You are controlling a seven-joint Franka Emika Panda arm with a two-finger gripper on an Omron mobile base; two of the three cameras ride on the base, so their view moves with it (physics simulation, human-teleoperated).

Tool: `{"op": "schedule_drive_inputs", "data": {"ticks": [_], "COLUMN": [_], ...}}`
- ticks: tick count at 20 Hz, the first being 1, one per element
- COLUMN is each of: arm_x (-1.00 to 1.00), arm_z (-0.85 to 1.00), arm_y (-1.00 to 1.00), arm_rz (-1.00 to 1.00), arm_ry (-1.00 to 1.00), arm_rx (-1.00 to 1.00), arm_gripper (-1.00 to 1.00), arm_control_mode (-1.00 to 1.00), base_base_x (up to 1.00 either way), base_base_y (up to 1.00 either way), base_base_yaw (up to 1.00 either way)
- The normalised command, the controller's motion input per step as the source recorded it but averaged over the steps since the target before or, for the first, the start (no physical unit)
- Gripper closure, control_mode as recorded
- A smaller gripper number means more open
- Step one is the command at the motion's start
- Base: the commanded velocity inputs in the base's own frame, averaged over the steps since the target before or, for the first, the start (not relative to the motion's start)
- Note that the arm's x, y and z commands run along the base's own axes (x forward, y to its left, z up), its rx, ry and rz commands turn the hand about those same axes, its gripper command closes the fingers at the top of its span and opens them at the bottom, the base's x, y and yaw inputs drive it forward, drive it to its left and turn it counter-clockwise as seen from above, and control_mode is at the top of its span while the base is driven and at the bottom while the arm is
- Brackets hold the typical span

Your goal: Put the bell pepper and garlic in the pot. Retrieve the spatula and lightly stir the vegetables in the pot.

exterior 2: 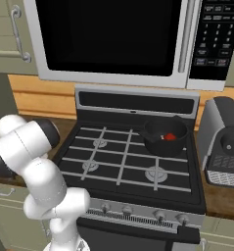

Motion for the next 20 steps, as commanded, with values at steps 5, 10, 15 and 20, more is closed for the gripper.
{"op": "schedule_drive_inputs", "data": {"ticks": [5,10,15,20], "arm_x": [-0.19,-0.74,-1.00,-0.90], "arm_z": [-0.04,0.46,1.00,1.00], "arm_y": [-0.11,-0.02,0.00,0.00], "arm_rz": [0.00,0.00,0.00,-0.05], "arm_ry": [0.00,-0.09,-0.17,-0.06], "arm_rx": [0.05,0.10,0.13,0.13], "arm_gripper": [1.00,1.00,1.00,1.00], "arm_control_mode": [-1.00,-1.00,-1.00,-1.00], "base_base_x": [0.00,0.00,0.00,0.00], "base_base_y": [0.00,0.00,0.00,0.00], "base_base_yaw": [0.00,0.00,0.00,0.00]}}
